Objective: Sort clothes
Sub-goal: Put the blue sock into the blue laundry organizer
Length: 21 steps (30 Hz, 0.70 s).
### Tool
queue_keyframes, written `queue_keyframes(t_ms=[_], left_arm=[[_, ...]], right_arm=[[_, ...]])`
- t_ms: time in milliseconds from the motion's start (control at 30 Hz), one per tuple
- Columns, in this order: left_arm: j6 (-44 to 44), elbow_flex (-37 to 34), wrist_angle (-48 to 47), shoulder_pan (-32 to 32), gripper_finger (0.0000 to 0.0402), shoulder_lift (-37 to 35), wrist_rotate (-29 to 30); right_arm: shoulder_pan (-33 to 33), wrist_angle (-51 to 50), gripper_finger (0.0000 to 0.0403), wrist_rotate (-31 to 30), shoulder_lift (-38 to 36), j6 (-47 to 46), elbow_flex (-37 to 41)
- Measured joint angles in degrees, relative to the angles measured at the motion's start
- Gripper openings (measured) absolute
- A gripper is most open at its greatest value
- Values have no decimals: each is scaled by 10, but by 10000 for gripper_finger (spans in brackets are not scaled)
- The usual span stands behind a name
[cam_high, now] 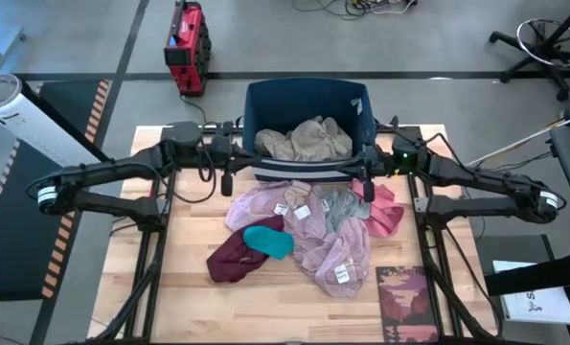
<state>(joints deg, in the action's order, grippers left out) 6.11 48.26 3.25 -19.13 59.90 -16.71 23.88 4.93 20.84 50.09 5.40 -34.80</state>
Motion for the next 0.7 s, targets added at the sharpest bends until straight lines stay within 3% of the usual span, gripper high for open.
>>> queue_keyframes(t_ms=[333,700], left_arm=[[-12,-44,13,1,0,0,-5],[-7,-50,14,5,0,0,-5]], right_arm=[[0,22,0,1,-83,-27,68],[0,8,0,0,-140,-37,83]])
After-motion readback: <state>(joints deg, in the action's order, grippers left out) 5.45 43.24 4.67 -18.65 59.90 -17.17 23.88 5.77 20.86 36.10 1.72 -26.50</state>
